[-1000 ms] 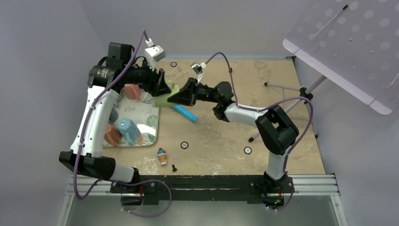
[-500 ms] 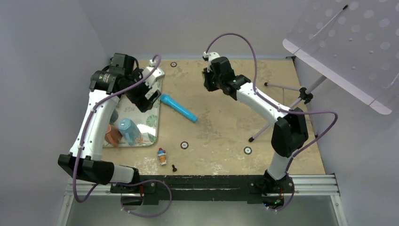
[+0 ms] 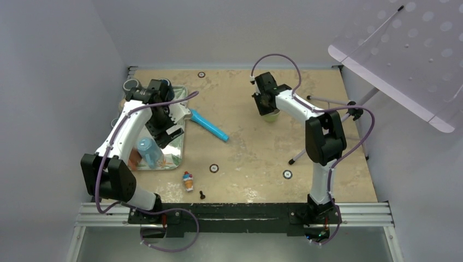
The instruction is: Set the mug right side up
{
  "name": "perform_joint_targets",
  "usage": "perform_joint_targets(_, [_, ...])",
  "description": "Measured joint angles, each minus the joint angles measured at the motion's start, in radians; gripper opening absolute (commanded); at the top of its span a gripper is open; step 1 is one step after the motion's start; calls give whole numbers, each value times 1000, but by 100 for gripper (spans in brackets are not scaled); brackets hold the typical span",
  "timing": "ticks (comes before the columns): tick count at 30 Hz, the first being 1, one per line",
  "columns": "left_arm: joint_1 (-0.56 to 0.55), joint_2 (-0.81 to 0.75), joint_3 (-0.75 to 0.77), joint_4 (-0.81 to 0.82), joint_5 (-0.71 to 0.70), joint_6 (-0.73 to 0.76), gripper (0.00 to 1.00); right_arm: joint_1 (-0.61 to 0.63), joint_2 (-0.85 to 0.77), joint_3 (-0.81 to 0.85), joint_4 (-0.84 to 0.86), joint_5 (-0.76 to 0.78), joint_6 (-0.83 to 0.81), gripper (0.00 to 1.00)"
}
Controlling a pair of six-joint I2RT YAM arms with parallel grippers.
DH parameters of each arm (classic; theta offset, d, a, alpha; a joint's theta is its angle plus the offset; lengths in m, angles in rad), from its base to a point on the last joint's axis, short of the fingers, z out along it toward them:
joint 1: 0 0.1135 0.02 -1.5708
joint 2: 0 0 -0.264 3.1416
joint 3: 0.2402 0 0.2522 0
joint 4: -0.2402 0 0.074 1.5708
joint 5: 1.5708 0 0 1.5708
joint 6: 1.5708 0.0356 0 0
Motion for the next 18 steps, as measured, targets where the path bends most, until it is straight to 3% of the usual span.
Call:
perform_joint_targets(3, [31, 33, -1, 5, -7, -6, 100, -8, 0, 0, 0, -14, -4, 30])
perform_joint_targets(10, [100, -2, 17, -28, -42, -13, 100, -15, -20, -23, 22, -39, -8, 63])
perform_joint_targets(12, [116, -6, 34, -44, -52, -19, 100, -17, -48, -33, 22, -40, -6, 77])
perform_joint_targets(16, [146, -6, 46, -73, -68, -54, 100, -17, -154, -72, 40, -37, -5, 82])
perform_joint_targets(18, [157, -11, 32, -82, -78, -66, 94, -17, -226, -102, 58, -37, -5, 82])
